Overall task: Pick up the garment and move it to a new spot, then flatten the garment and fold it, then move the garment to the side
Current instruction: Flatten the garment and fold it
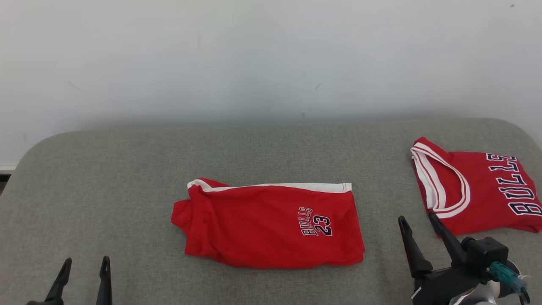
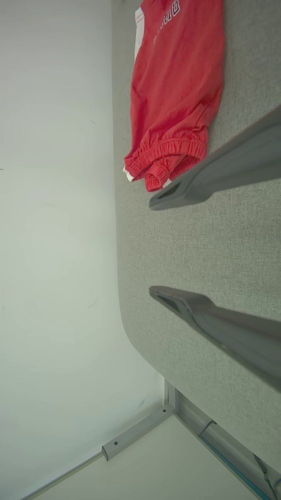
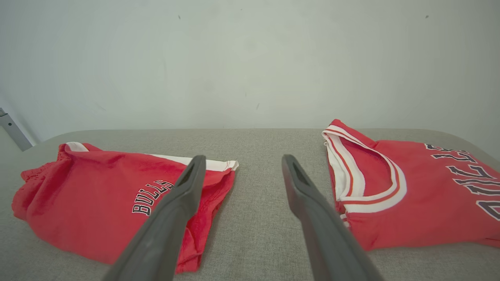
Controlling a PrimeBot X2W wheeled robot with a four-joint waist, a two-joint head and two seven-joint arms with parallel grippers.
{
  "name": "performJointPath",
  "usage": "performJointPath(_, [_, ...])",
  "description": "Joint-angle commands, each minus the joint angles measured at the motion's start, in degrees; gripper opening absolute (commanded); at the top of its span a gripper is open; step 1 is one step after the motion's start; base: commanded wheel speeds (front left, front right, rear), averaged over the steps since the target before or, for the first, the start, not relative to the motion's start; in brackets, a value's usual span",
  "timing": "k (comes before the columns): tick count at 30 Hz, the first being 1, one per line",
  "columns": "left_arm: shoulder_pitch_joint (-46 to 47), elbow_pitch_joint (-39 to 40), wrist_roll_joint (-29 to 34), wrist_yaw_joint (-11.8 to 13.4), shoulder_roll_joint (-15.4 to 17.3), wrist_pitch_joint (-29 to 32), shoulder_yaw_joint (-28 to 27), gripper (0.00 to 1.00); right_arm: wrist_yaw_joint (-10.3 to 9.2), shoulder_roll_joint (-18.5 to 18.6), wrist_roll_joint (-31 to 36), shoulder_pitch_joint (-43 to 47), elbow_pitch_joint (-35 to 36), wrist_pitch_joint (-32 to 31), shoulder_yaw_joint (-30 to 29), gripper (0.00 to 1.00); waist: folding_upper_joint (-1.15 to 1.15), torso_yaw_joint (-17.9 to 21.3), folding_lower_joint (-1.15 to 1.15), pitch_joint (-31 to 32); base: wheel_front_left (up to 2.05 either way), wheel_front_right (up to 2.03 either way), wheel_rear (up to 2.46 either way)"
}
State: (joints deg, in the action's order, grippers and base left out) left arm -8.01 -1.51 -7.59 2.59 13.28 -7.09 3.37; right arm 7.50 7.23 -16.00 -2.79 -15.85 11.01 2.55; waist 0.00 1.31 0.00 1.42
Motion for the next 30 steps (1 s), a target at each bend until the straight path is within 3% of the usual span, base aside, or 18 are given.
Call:
performJointPath(1, [-0.65,0.37,-0.17,0.34,0.47,-0.07,-0.32,1.00,-0.04,-0.03,0.48,0.52,0.21,-0.23,-0.20,1.00,0.00,-0.12,0.00,0.08,0.00,0.00,0.00])
performJointPath(19, [-0.27,1.46,-0.61,1.68,0.45,-0.60,0.08,1.00,-0.04,0.45,-0.46,-1.13,-0.93,-3.06,1.29,1.00,0.00,-0.98,0.00,0.04,0.00,0.00,0.00])
performJointPath(30, [1.96,0.11,-0.83,1.04,-0.66,-1.53,2.40,1.00,-0.04,0.09,-1.82,-12.57,-15.33,-5.43,8.21,1.00,0.00,-4.88,0.00,-0.81,0.00,0.00,0.00])
